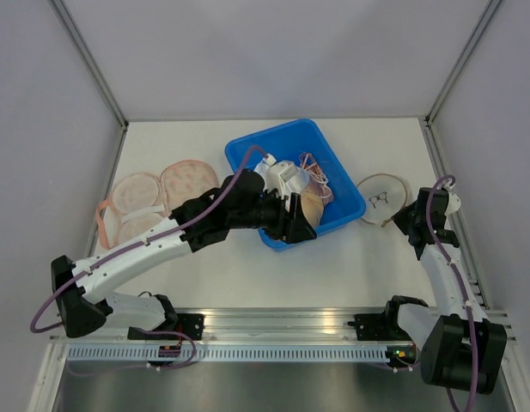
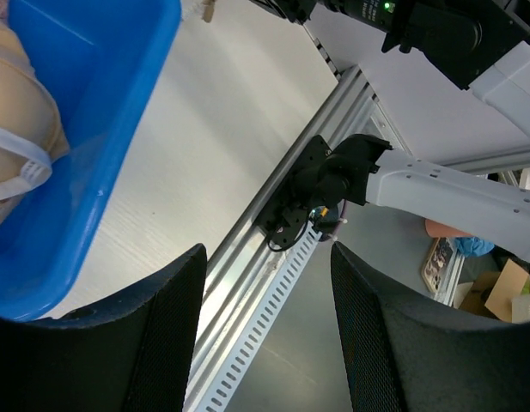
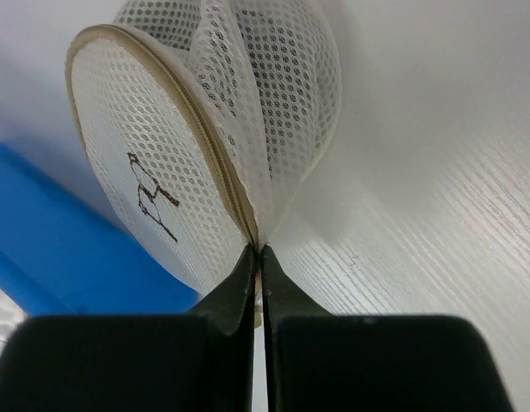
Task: Unzip the laundry bag and remove the bra
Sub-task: Place the laundry bag at the center of the board.
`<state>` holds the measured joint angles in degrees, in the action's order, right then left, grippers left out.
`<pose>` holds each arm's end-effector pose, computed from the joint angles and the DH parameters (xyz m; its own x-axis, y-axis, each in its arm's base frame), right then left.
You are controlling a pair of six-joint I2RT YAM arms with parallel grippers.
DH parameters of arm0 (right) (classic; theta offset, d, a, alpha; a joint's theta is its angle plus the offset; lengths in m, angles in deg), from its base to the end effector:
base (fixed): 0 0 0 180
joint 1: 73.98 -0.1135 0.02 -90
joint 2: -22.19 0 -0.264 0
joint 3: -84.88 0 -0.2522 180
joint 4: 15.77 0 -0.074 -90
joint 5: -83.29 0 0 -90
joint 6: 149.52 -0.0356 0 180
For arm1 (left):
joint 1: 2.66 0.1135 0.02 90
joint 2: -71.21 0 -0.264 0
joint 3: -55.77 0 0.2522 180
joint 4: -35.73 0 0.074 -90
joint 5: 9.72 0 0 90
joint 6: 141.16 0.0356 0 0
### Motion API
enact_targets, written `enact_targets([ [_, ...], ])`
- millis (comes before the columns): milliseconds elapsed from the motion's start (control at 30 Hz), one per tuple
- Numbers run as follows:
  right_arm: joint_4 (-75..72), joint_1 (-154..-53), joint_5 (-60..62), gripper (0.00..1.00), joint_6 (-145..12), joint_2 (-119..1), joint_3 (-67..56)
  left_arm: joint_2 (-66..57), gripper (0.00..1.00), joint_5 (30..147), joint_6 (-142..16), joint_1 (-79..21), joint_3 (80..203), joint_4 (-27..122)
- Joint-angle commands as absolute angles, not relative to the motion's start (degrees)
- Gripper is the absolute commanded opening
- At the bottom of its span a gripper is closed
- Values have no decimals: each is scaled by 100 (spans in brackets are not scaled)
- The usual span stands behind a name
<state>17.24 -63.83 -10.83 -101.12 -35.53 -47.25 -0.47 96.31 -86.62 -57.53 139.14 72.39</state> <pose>0.2041 -0.0391 0.2191 -0.3496 0.7353 -0.5806 0.6147 0.6477 0.4501 0.1543 -0.2364 0.3695 -0.7374 0.0791 -0.6708 0.6167 0.4840 -0.6209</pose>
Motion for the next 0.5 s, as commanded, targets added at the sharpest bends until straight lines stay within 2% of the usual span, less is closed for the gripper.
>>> enact_targets([
  [0,1654,-6352,-1375,2,-10583,-3214,-4883,-332,65,8820,-9000,-6215,14440,7463],
  [200,2022,-6300,-1321,3,-11084,-2740,-5050,-1298,65,8310,-9211,-6866,15072,7507],
  [467,2303,-6273,-1364,2,-11629,-2054,-5517,-2414,65,8213,-9335,-6919,15891,7490],
])
